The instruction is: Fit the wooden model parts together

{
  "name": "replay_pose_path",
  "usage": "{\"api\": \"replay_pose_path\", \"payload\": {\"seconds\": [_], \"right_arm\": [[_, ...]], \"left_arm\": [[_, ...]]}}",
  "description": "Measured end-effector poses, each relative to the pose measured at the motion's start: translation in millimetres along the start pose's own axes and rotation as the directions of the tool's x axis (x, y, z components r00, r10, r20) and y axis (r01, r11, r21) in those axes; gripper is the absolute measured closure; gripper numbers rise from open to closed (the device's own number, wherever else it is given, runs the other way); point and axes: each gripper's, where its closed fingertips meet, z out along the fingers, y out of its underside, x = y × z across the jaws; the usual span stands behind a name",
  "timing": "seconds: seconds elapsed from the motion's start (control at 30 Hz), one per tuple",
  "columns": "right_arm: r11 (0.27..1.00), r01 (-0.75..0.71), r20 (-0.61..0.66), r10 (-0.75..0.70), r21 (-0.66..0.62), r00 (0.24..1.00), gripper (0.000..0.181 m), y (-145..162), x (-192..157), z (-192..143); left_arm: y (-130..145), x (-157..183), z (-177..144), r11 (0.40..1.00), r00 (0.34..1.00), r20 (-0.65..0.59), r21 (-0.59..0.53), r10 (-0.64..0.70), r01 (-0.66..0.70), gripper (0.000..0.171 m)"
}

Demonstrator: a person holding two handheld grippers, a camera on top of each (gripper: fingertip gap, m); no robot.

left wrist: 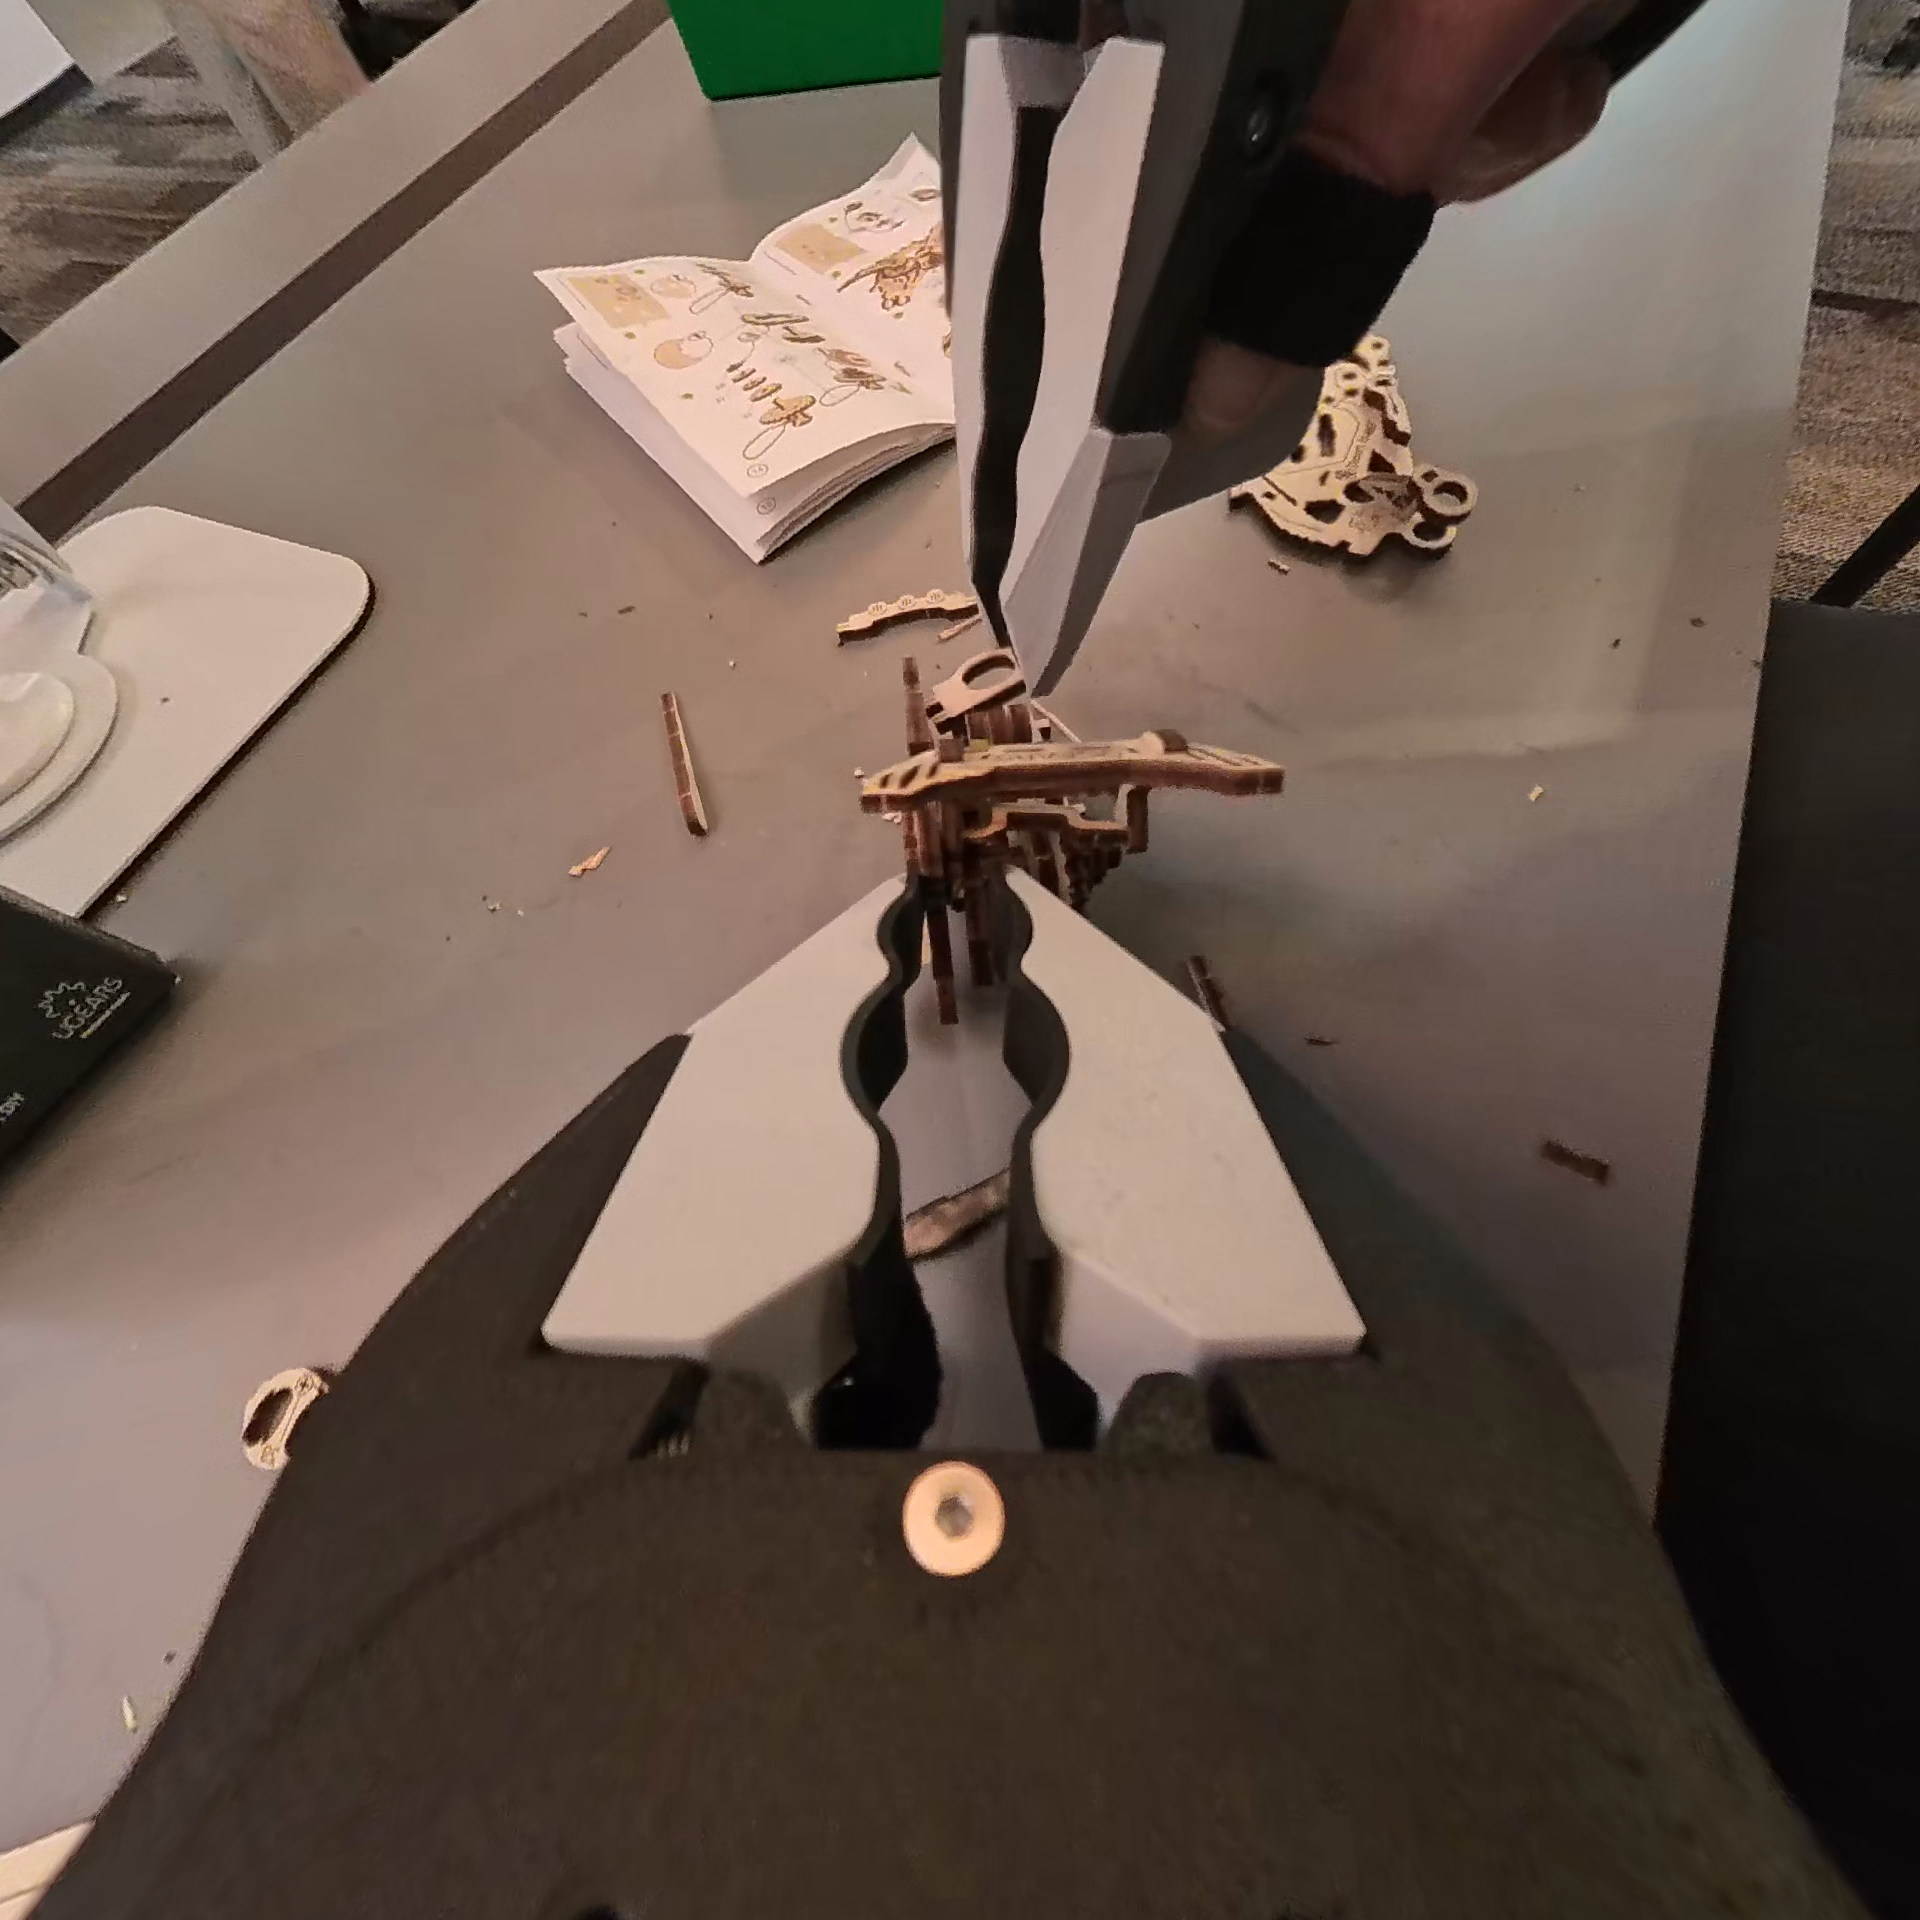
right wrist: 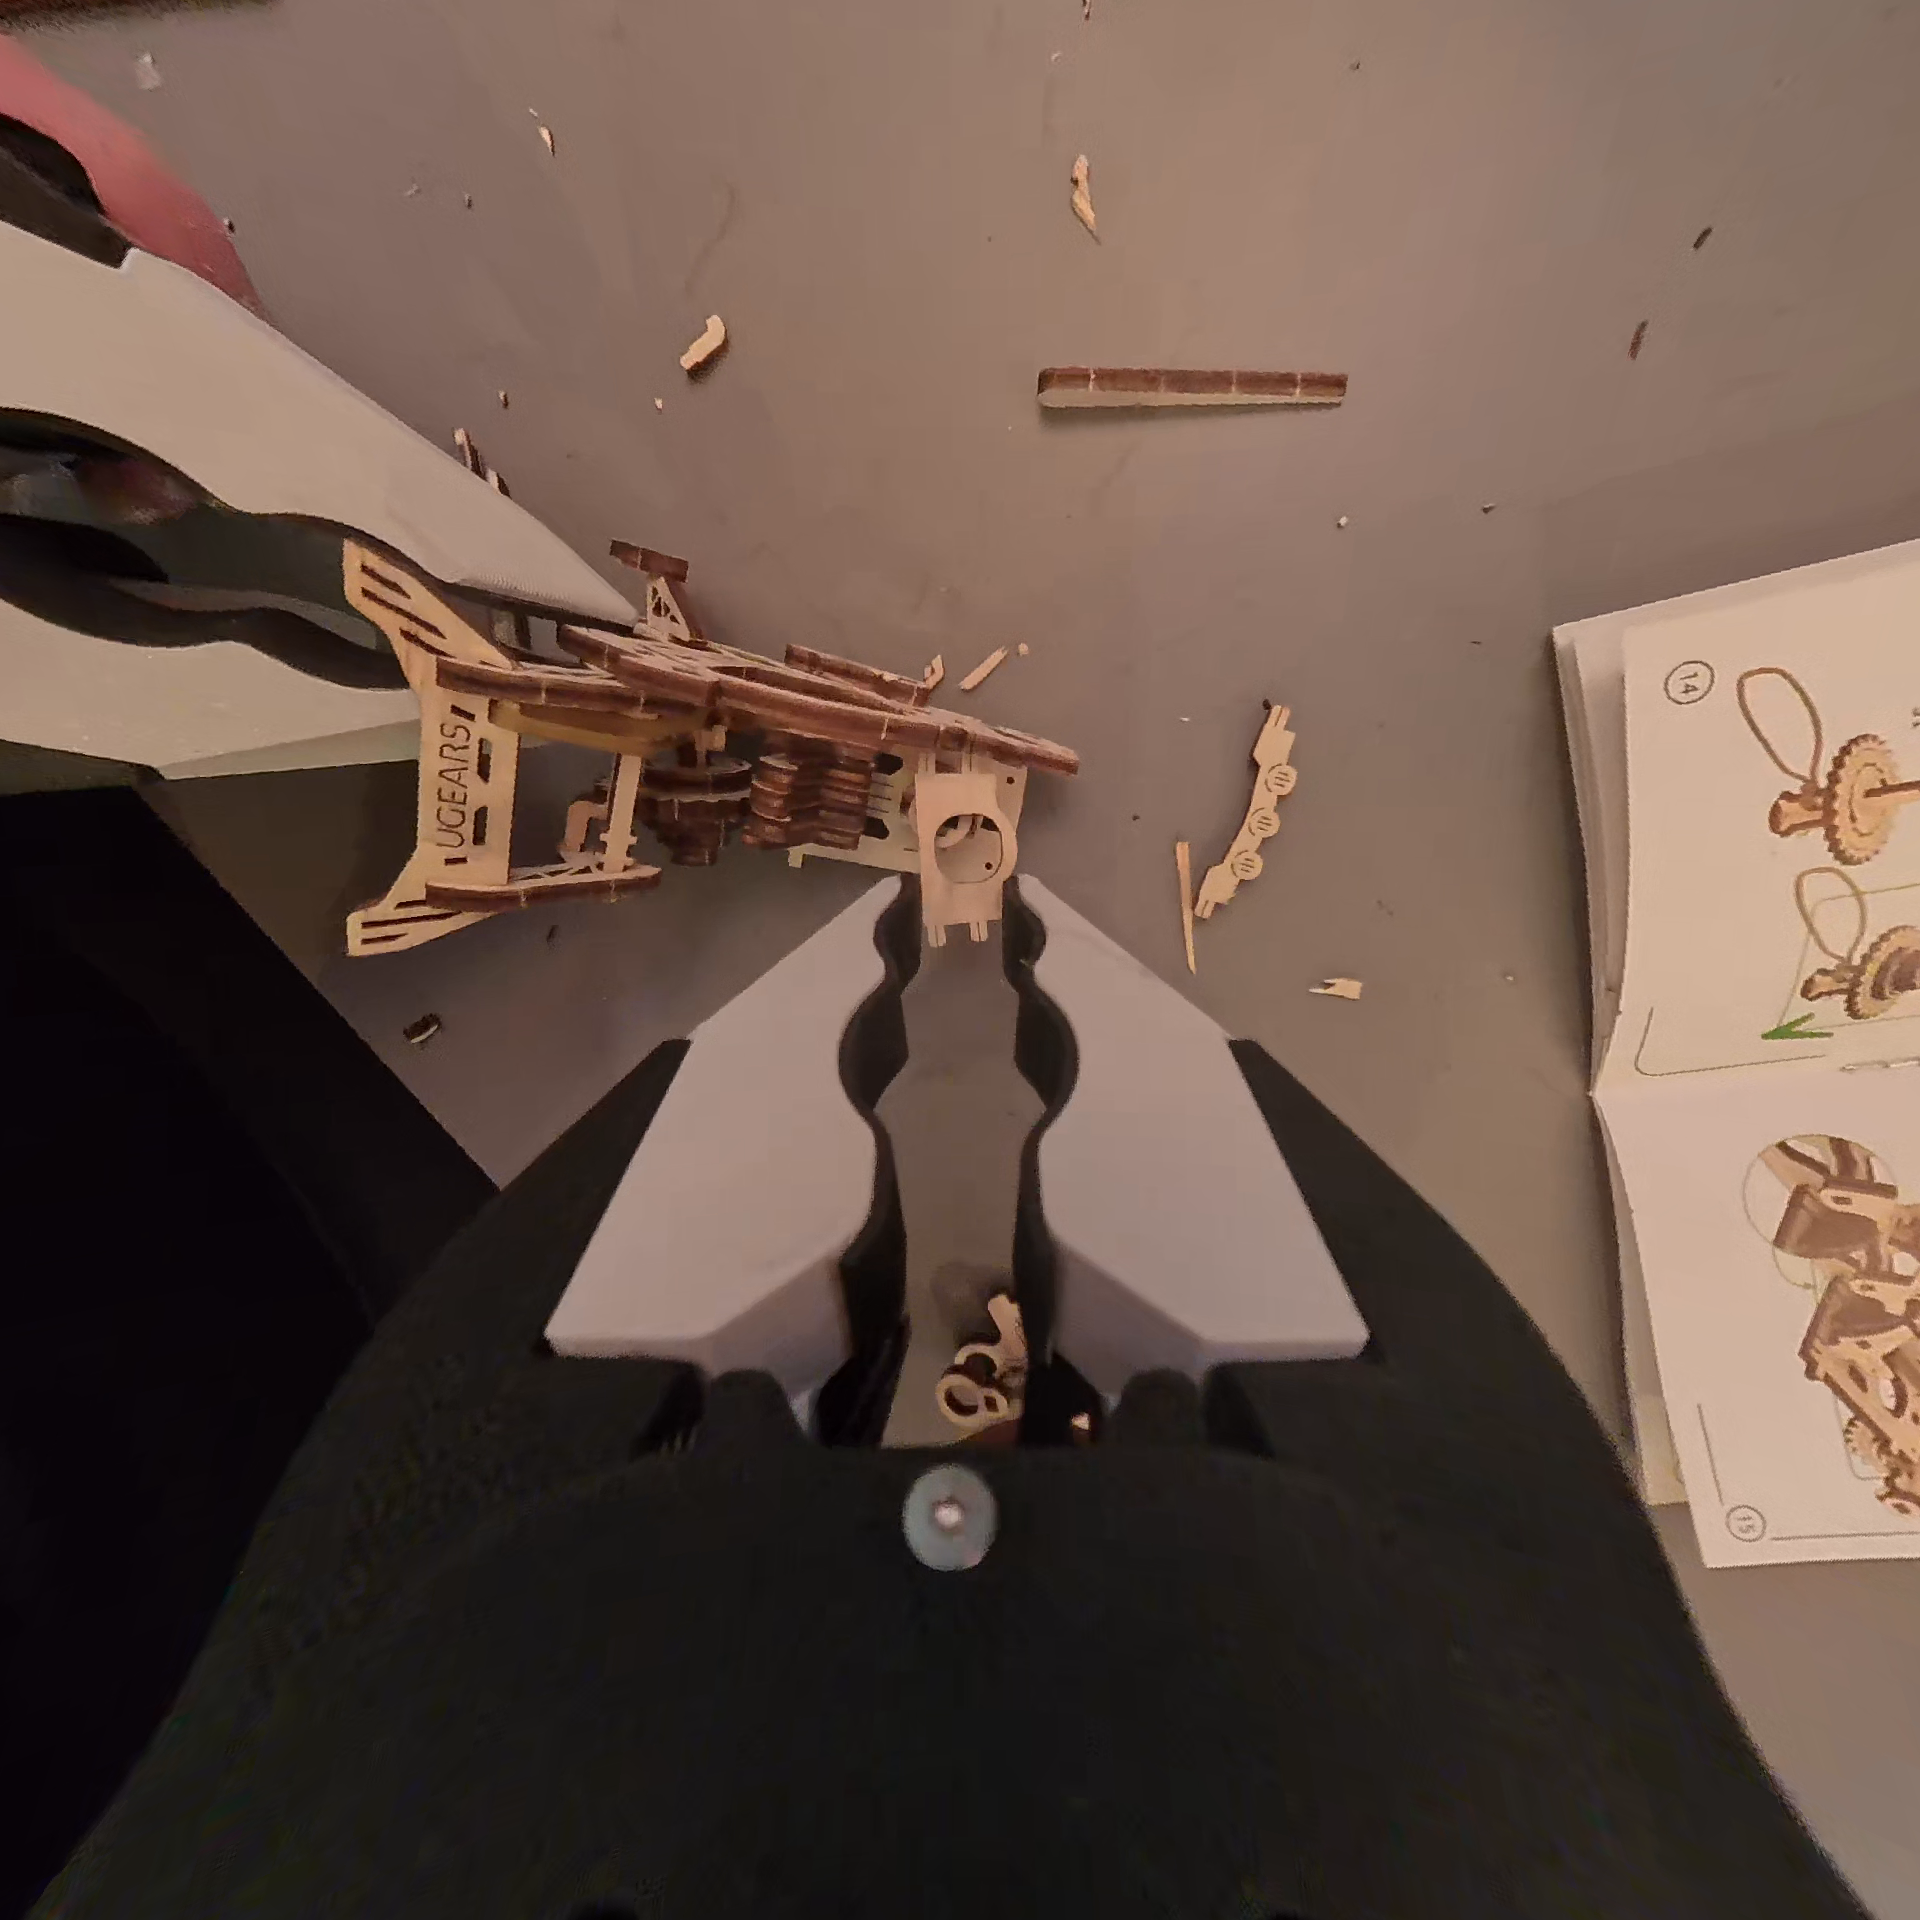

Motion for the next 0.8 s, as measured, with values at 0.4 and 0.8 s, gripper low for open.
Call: {"api": "replay_pose_path", "payload": {"seconds": [0.4, 0.8], "right_arm": [[0.996, 0.013, 0.039, -0.009, -0.092, 0.999, 0.169, -0.8, -1.2, -3.9], [0.965, 0.075, 0.031, -0.069, -0.251, 0.997, 0.169, 4.3, -0.5, -9.2]], "left_arm": [[-6.6, -0.7, 0.5, 1.000, 0.999, 0.042, 0.004, 0.027, -0.028, 0.162], [-11.9, 0.6, 1.7, 0.994, 0.991, 0.086, -0.005, 0.106, -0.106, 0.162]]}}
